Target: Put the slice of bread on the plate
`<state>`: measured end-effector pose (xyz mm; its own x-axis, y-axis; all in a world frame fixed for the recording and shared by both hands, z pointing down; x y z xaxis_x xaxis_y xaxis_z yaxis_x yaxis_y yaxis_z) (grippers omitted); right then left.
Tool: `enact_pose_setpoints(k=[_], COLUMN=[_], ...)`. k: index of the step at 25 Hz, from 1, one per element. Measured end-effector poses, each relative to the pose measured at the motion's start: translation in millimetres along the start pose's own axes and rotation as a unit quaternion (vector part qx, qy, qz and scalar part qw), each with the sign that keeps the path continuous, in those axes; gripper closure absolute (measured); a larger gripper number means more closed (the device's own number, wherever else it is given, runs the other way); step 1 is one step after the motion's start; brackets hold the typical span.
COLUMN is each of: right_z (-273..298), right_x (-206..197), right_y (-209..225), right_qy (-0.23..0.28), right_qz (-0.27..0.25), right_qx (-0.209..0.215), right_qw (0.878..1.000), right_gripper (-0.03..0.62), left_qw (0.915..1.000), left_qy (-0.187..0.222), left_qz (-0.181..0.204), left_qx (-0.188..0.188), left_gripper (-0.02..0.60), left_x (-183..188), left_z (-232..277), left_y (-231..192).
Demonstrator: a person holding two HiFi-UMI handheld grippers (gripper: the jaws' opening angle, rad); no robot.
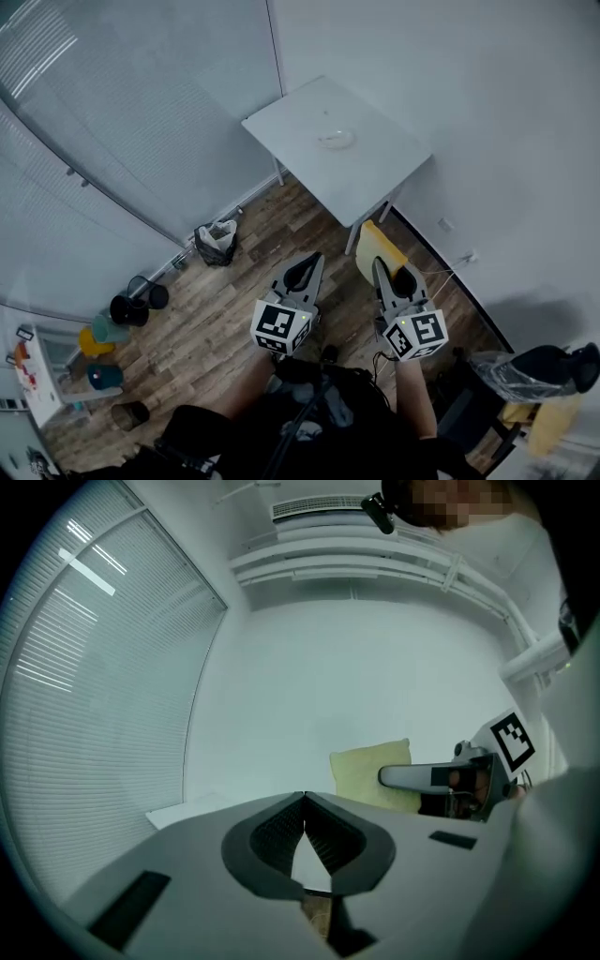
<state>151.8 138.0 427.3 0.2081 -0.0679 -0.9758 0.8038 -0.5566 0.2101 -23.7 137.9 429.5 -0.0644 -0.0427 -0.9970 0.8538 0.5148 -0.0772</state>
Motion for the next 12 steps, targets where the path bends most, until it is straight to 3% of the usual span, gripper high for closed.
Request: enact_pose_setpoints(k=[7, 12], right_z=[90, 134], right_x=[6, -1], right_y=[30, 55], right_qy=[-0.007, -0.012], right_qz=[-0.017, -0.007], right_qx=[-0.004, -0.013], right_qw=[1.000, 1.000], right_gripper=[0.500, 0.500], left_qw=[0.9997, 0.9994], left_qy=[0.017, -0.001], left_qz=[-0.013, -0.021], left_qx=[-0.014, -0.027], left_gripper=[0.577, 0.577], left_x=[9, -2], left_z=[71, 115], left_y=[-70, -107])
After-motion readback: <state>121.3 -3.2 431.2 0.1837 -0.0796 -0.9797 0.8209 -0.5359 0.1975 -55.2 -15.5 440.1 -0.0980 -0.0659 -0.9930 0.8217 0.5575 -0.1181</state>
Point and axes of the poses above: the fingertips, and each gripper's own axes: z forward along the fingers, y to its right, x out of its top, the point moved 5 cm from there along -z, backward along the fingers, and after that the axes turned 7 degrees about y, right-handed, at the moved point
